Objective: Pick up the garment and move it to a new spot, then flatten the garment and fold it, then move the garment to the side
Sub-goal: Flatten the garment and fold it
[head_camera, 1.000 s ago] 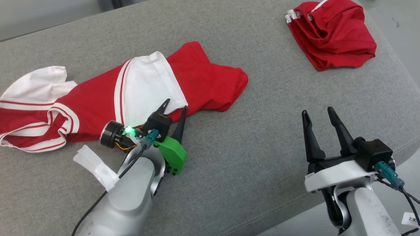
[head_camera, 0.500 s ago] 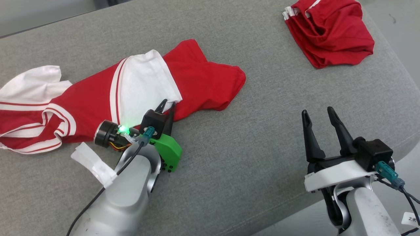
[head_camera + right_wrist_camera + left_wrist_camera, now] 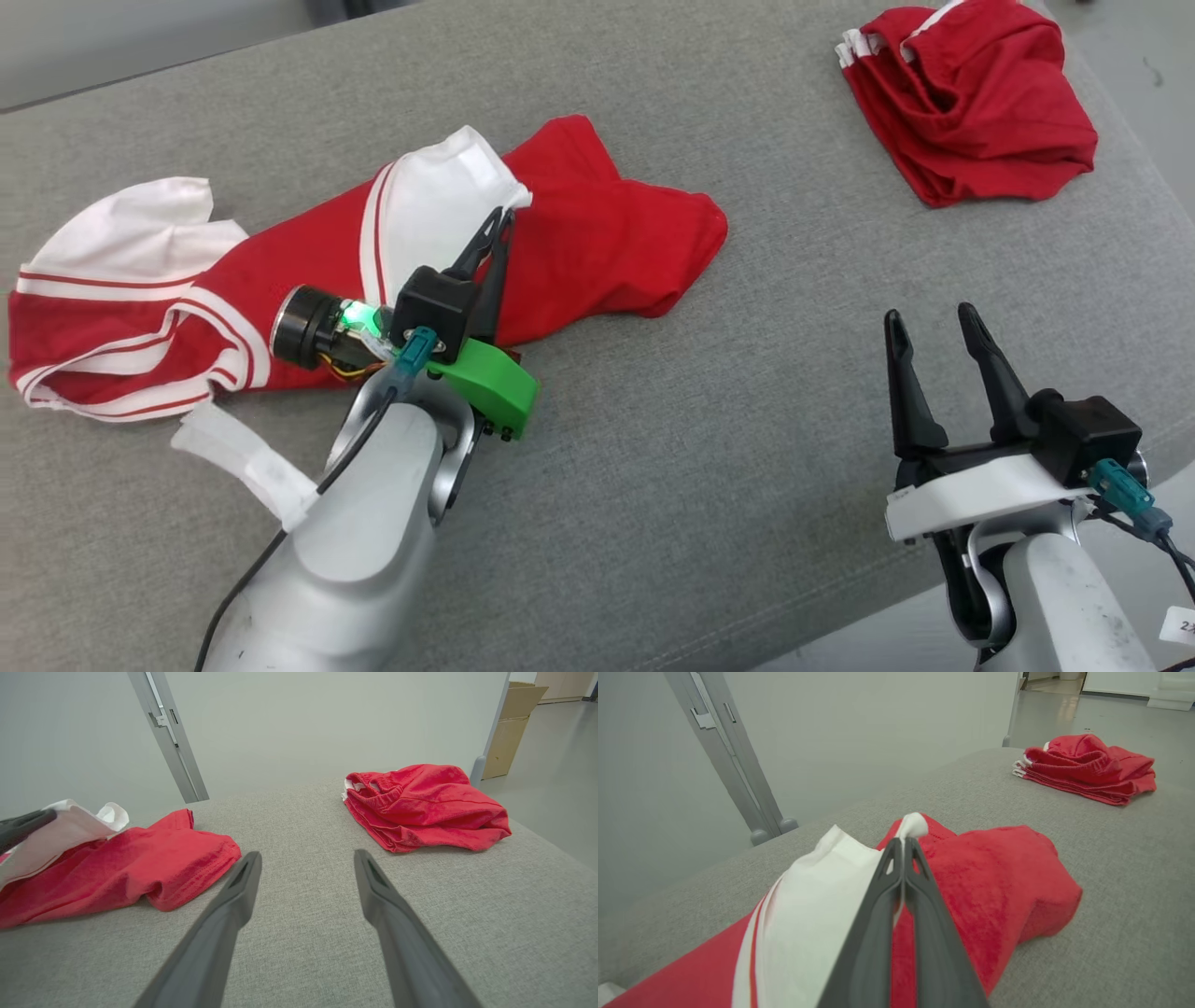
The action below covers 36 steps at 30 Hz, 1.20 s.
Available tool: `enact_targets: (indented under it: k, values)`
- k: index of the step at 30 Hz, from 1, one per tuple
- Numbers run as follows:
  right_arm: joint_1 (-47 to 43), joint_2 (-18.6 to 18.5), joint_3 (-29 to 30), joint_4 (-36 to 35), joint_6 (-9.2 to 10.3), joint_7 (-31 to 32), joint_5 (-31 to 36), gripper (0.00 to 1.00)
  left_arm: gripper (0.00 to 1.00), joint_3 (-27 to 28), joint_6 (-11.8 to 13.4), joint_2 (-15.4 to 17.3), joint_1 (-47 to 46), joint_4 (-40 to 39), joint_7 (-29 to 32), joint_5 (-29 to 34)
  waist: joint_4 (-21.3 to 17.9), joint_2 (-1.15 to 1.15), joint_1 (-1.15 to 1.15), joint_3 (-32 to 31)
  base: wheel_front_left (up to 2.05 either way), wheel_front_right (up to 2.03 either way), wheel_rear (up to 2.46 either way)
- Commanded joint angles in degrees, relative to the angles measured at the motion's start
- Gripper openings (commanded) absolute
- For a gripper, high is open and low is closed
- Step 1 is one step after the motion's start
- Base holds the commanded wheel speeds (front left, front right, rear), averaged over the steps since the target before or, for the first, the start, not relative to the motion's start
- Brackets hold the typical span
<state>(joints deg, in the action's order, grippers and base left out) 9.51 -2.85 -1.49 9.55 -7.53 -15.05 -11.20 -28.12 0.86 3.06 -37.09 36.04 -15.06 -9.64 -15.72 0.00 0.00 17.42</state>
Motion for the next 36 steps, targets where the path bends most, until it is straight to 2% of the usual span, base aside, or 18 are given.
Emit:
enact_targets:
  k: [1,8,13,17,23,34,35,36]
  values:
    - [-0.8,-0.1,0.3,0.1,0.09,-0.2,0.5,1.00,0.00,0.5,0.2,0.8,1.7,-1.9,-0.1,-0.1,2.4,0.00,0.00,-1.6,0.00,0.00,0.00]
    - [-1.8,-0.1,2.4,0.4,0.09,-0.2,2.2,1.00,0.00,3.1,0.3,2.3,10.1,-15.0,-0.1,-1.1,9.1,0.00,0.00,-4.7,0.00,0.00,0.00]
    - [-2.3,-0.1,3.3,0.9,0.09,-0.2,3.0,1.00,0.00,6.8,2.0,4.3,19.1,-23.6,-0.1,-3.1,13.1,0.00,0.00,-6.2,0.00,0.00,0.00]
    - [-2.6,-0.1,4.1,1.3,0.09,-0.2,3.5,1.00,0.00,10.3,3.6,4.9,25.8,-27.5,-0.1,-4.9,15.8,0.00,0.00,-7.0,0.00,0.00,0.00]
    - [-3.0,-0.1,5.0,2.1,0.09,-0.2,4.0,1.00,0.00,13.3,4.5,4.2,31.9,-28.4,-0.1,-6.5,18.0,0.00,0.00,-7.7,0.00,0.00,0.00]
    - [-3.2,-0.1,5.5,3.0,0.09,-0.2,4.7,1.00,0.00,16.1,2.9,3.1,35.9,-22.9,-0.1,-7.5,19.0,0.00,0.00,-8.4,0.00,0.00,0.00]
    - [-3.2,-0.1,5.5,3.1,0.09,-0.2,4.8,1.00,0.33,16.3,2.6,3.1,36.1,-22.2,-0.1,-7.7,18.9,0.00,0.00,-8.4,0.00,0.00,0.00]
    - [-3.3,-0.1,5.5,3.2,0.09,-0.2,4.8,1.00,0.49,16.4,2.4,3.0,36.3,-21.8,-0.1,-7.7,18.9,0.00,0.00,-8.4,0.00,0.00,0.00]
